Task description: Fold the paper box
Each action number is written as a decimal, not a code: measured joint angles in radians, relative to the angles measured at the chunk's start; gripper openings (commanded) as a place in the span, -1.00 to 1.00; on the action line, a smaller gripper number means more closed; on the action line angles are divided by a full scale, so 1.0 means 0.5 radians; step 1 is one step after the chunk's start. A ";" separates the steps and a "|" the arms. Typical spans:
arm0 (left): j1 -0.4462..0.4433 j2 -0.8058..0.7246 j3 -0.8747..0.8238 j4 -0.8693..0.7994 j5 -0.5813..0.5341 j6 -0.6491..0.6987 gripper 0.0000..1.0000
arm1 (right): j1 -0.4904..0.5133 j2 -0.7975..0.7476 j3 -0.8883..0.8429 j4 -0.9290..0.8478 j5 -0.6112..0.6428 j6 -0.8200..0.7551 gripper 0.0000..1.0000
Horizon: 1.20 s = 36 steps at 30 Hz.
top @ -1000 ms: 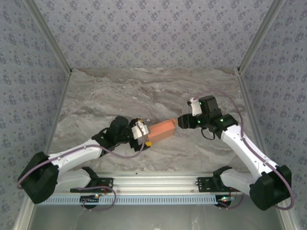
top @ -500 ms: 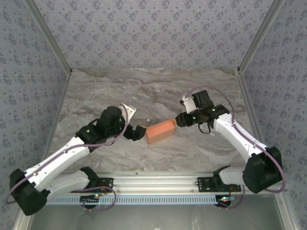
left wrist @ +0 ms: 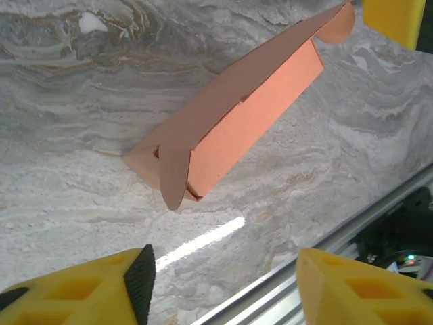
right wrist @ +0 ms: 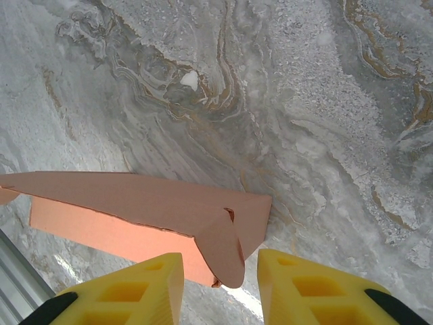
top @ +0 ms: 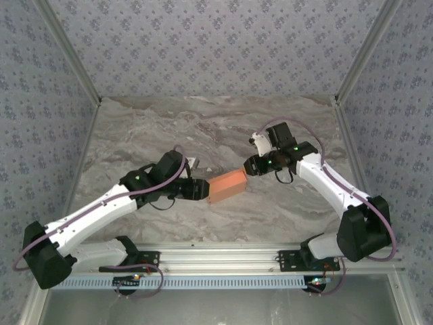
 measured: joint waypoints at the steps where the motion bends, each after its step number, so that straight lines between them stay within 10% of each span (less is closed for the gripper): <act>1: -0.011 0.032 0.019 0.001 -0.037 0.001 0.12 | 0.004 0.000 0.000 -0.001 0.001 -0.005 -0.28; 36: -0.063 0.532 0.291 -0.162 -0.386 0.018 -0.53 | 0.289 0.019 0.000 0.005 0.297 0.168 -0.78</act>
